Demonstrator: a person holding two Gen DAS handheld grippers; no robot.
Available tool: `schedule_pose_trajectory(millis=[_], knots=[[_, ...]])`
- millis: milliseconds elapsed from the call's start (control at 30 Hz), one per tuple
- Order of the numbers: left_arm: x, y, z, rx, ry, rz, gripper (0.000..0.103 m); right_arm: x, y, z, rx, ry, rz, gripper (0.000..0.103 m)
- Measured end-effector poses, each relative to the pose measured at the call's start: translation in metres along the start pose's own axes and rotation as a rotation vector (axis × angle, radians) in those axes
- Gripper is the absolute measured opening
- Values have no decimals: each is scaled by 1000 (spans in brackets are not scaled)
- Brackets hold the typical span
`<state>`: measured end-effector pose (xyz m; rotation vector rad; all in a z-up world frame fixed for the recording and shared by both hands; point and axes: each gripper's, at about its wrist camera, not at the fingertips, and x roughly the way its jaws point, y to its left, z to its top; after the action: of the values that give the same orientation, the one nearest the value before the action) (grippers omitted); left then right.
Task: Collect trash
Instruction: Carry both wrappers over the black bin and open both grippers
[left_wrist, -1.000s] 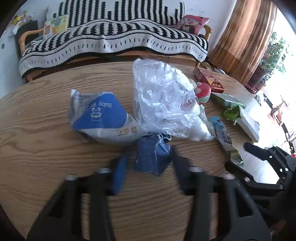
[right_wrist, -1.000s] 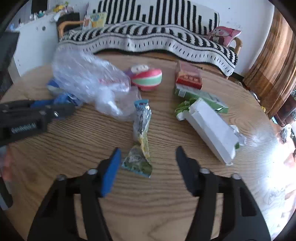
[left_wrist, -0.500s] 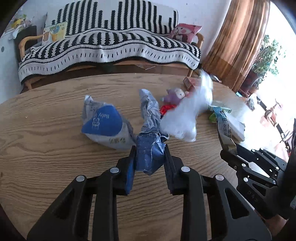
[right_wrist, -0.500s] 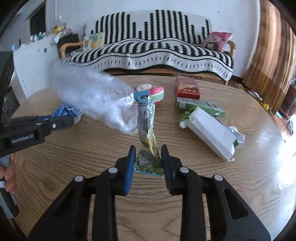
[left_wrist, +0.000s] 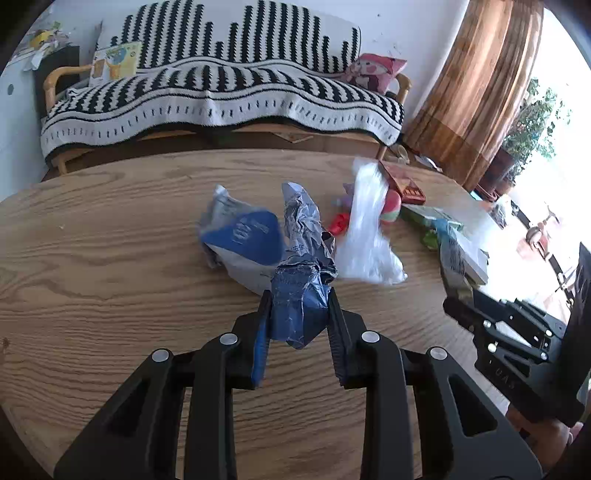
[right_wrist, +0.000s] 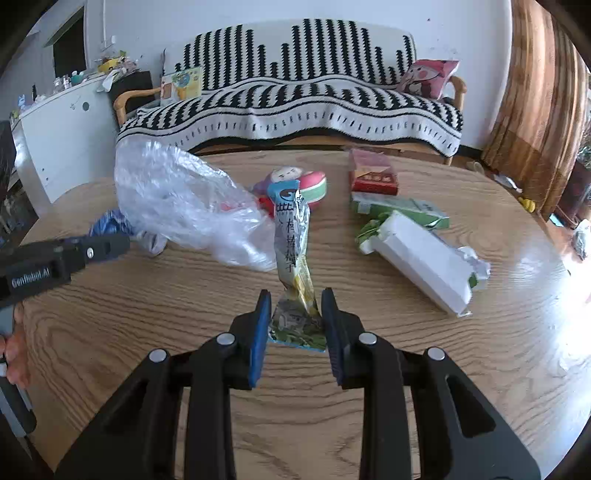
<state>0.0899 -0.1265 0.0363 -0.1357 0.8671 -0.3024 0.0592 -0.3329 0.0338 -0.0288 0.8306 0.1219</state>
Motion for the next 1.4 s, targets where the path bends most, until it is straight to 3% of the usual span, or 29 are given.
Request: schedule_pose_trajectory(millis=[367,567,767,933,1000,1100,1200,1267,1400], knots=[[-15,29,-2,-15,-26,23,27,7,-15,-4,95,27,51,28],[-33,40,-4,-46,-44,10,27,-5,-14,1,143,-49,72,28],[-75,16,-5,-60,-118,-36,27,-31,-2,-7,142,-75,91,28],[-96,-59,-33,41,-69,-151,27,-107,-40,-38,189,-154,48,28],[-100,-111,-50,115,-31,-225,27,-143,-75,-60,232,-161,30,28],[-94,-178,-84,180,60,-347,27,-195,-129,-108,296,-159,-46,28],[-71,-249,-134,259,211,-433,27,-229,-176,-170,367,-114,-137,28],[-49,-300,-176,360,332,-444,27,-231,-198,-209,419,-59,-163,28],[-20,-351,-226,466,467,-421,27,-222,-238,-303,611,59,-135,28]])
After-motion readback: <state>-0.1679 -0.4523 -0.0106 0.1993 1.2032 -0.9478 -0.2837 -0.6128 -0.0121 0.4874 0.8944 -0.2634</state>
